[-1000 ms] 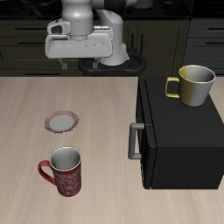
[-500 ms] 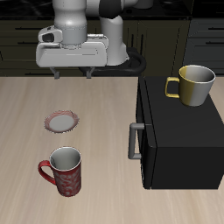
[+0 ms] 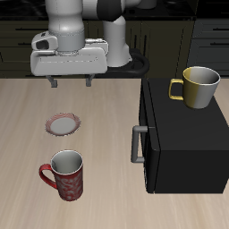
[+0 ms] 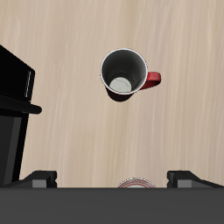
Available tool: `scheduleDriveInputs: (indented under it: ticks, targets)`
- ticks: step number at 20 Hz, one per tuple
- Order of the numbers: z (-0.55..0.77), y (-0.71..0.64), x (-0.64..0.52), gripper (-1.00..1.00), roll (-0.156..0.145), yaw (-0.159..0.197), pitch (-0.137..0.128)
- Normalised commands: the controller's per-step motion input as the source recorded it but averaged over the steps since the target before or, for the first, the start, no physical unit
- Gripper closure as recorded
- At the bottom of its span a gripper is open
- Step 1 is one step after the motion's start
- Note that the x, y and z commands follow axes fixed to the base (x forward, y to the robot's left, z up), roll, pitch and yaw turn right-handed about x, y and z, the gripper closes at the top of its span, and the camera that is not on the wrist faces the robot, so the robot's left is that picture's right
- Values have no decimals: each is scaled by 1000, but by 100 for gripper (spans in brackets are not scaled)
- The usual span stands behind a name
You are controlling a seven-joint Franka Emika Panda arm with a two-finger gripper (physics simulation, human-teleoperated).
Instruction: Place the red mug on the plate
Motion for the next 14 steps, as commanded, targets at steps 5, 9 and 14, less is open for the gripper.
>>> scheduleDriveInputs:
  ticks: [5,9,14]
  targets:
    - [147,59,268,-100,12,4,-35]
    - [129,155,314,-100,-2,6,-25]
    - [86,192,250,-100,48,-28,-4]
